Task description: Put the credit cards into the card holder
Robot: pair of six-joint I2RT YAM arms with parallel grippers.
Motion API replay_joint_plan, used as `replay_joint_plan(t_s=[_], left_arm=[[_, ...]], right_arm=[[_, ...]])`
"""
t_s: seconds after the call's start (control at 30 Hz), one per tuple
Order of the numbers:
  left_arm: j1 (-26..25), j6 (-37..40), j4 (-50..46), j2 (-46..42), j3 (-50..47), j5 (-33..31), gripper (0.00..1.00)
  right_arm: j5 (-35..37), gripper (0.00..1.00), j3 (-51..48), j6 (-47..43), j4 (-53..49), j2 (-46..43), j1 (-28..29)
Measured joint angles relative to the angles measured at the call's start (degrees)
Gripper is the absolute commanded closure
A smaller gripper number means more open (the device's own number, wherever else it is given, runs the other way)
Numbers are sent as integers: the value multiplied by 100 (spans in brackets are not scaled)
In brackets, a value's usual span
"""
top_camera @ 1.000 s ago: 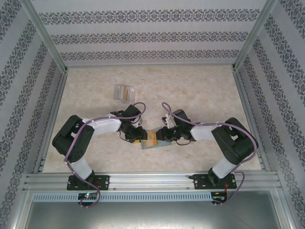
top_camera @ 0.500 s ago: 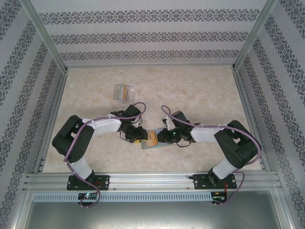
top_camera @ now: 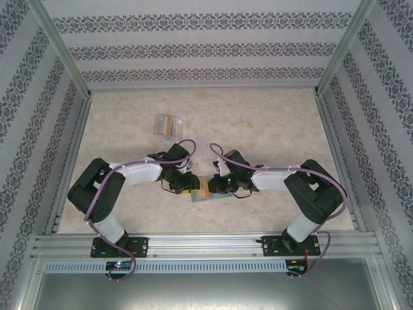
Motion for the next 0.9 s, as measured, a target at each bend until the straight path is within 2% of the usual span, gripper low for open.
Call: replay_joint_plan(t_s=[0.2,0.27,0.43,0.57,0.73,0.8,0.9], left_arm=[[2,-85,20,-7,-9,-7,57],[2,-131,48,-33,-31,-31,55],[44,-186,190,-142,-59,-339,52],[107,-345,393,-319,-234,-590,50],[153,-643,710,-538,-588,-605,50],[153,-699,761,-542,-605,-590,50],[153,-782,791,-535,-608,-562,50]], right_arm=[[0,94,105,2,-35,48,83],[61,92,105,0,-55,39,83],[352,77,4,105,-116,-306,122],[560,78,-66,105,-118,-682,234],[643,79,-66,107,-127,-531,260],[737,68,-68,114,-164,-455,260],[881,64,-144,109,-184,-501,260]])
